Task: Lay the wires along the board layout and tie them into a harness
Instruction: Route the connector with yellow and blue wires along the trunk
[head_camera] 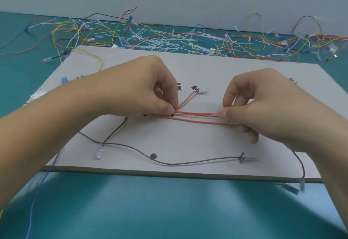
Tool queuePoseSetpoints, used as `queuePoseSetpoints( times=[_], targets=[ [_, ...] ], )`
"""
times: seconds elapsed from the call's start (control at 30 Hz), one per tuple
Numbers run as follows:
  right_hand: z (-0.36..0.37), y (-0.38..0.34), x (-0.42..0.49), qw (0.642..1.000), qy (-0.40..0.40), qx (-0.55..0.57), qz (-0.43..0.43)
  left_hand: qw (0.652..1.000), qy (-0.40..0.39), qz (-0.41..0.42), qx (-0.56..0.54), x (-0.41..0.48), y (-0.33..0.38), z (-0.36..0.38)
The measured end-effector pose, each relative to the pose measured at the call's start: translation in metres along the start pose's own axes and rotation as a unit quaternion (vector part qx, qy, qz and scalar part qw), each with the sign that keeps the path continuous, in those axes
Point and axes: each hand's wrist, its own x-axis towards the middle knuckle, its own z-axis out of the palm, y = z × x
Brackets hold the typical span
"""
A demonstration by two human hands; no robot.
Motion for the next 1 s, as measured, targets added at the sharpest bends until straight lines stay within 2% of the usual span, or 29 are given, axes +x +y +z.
queuePoseSetpoints(
  times=[0.3, 0.53, 0.67, 0.83, 1.0],
  targets=[
    [-0.001, 0.007, 0.002, 0.999, 0.016, -0.034, 0.037, 1.000, 0.008, -0.016, 0.004, 0.002, 0.004, 0.005],
    [0.006, 0.012, 0.000, 0.982, 0.044, -0.175, -0.059, 1.000, 0.025, -0.011, 0.009, 0.001, 0.002, 0.010],
    [0.008, 0.005, 0.001, 0.972, 0.027, -0.222, -0.066, 0.999, 0.043, 0.006, 0.032, 0.001, 0.002, 0.011],
    [0.027, -0.015, 0.009, 0.966, 0.014, -0.236, -0.109, 0.996, 0.066, 0.007, 0.055, -0.016, -0.022, -0.001],
    [0.046, -0.034, 0.027, 0.966, 0.012, -0.208, -0.152, 0.992, 0.068, -0.053, 0.090, -0.039, -0.050, -0.028]
  ],
)
